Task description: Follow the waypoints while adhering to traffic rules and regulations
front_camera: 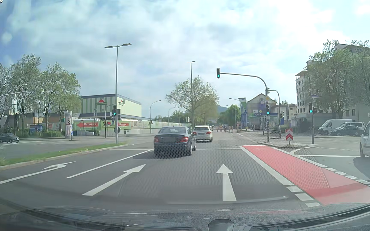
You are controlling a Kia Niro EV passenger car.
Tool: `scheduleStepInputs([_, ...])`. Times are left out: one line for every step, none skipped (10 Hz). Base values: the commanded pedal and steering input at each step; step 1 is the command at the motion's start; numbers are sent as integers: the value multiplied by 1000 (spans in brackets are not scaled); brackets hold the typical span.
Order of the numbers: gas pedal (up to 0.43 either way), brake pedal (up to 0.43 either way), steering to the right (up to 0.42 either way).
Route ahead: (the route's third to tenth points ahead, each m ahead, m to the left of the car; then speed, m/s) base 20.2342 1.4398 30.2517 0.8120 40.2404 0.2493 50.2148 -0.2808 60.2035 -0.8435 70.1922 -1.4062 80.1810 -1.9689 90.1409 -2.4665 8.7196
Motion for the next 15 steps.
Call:
scheduleStepInputs([67, 0, -17])
scheduleStepInputs([87, 0, -15])
scheduleStepInputs([110, 0, -9])
scheduleStepInputs([118, 0, -7])
scheduleStepInputs([130, 0, -6])
scheduleStepInputs([130, 0, -3])
scheduleStepInputs([138, 0, -3])
scheduleStepInputs([138, 0, -2])
scheduleStepInputs([138, 0, 1])
scheduleStepInputs([138, 0, 1])
scheduleStepInputs([138, 0, 3])
scheduleStepInputs([138, 0, 3])
scheduleStepInputs([138, 0, 5])
scheduleStepInputs([138, 0, 8])
scheduleStepInputs([138, 0, 10])
